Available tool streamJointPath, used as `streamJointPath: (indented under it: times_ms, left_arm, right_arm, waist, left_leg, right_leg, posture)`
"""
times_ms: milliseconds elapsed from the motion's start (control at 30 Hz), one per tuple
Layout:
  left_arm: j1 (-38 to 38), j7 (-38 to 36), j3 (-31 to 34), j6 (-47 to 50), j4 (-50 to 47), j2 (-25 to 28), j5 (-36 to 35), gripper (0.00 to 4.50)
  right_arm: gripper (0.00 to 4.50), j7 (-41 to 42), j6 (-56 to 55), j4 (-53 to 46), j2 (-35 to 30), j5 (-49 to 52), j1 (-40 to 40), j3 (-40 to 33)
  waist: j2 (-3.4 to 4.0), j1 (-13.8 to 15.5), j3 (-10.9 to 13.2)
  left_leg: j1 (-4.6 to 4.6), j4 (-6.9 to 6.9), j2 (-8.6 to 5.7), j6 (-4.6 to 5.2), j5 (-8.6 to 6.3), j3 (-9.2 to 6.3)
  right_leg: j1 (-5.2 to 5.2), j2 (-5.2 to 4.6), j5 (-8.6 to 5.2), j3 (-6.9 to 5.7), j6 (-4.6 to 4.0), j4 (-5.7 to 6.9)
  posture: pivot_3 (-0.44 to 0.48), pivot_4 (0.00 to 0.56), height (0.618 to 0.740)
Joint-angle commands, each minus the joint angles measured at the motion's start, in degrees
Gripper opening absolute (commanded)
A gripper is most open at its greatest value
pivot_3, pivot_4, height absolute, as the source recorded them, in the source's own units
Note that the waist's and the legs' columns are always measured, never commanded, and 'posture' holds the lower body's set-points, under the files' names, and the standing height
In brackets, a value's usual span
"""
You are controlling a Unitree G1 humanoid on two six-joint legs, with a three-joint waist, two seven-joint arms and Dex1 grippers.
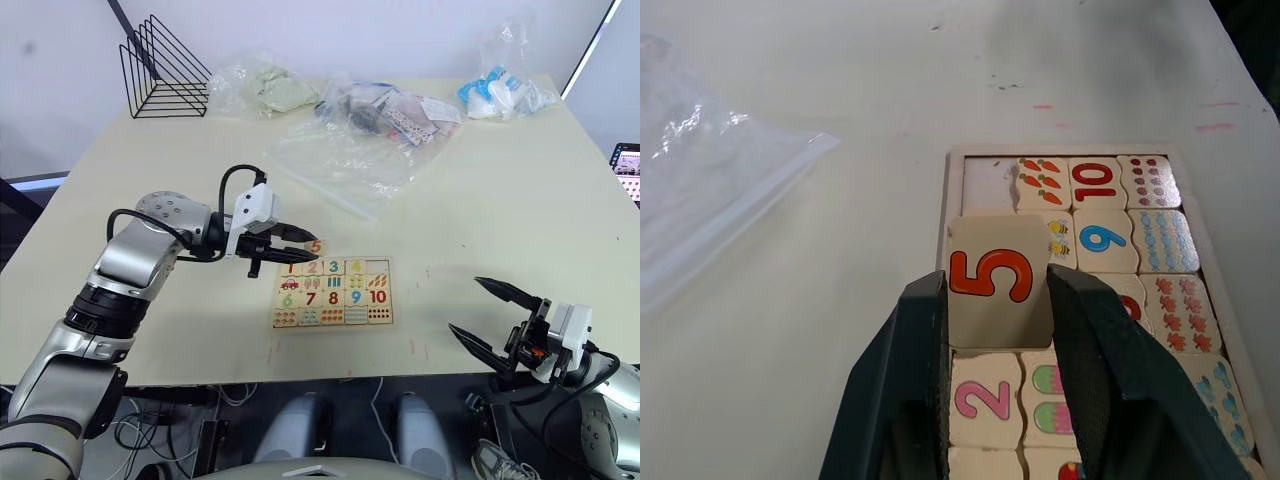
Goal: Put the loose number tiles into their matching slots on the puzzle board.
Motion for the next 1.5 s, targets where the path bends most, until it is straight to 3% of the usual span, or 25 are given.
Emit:
streamJointPath:
  times_ms: [33, 533, 833, 1500]
  left_arm:
    - [-2.35, 0.02, -1.82, 1.57, -2.72, -0.84, 1.7, 0.95]
    - [-11.88, 1.32, -13.34, 9.59, 1.53, -10.09, 10.94, 0.95]
    - [-15.75, 1.62, -16.0, 8.22, 5.52, -14.25, 14.46, 0.95]
    - [-17.49, 2.08, -19.12, 13.04, 6.07, -17.2, 20.4, 0.95]
  right_arm:
    - [4.5, -0.33, -0.74, -1.89, -0.2, 0.82, -0.02, -0.75]
    - [4.5, -1.68, -1.37, -1.36, 0.33, 0.31, 0.21, -0.8]
    - [4.5, -2.71, -1.25, -1.17, 0.23, -0.1, 0.2, -0.7]
    - [4.5, -3.29, -1.44, -1.45, 0.15, -0.46, 0.49, -0.72]
  waist:
    - [0.0, -0.02, 0.0]
    - [0.0, -0.11, 0.0]
    - [0.0, -0.05, 0.01]
    - [0.0, -0.06, 0.01]
  left_leg:
    - [0.0, 0.0, 0.0, 0.0, 0.0, 0.0]
    - [-0.02, 0.01, -0.01, 0.0, 0.0, -0.04]
    - [-0.03, 0.01, -0.01, 0.0, 0.0, -0.03]
    - [-0.03, 0.01, -0.01, 0.0, 0.0, -0.03]
  right_leg:
    - [0.0, 0.0, 0.0, 0.0, 0.0, 0.0]
    - [0.0, 0.04, -0.01, 0.01, 0.0, 0.0]
    - [0.0, 0.05, -0.01, 0.03, 0.01, -0.02]
    - [0.0, 0.05, -0.01, 0.03, 0.01, -0.01]
  posture:
    - [0.0, 0.15, 0.74]
    - [0.0, 0.15, 0.74]
    - [0.0, 0.15, 0.74]
    - [0.0, 0.15, 0.74]
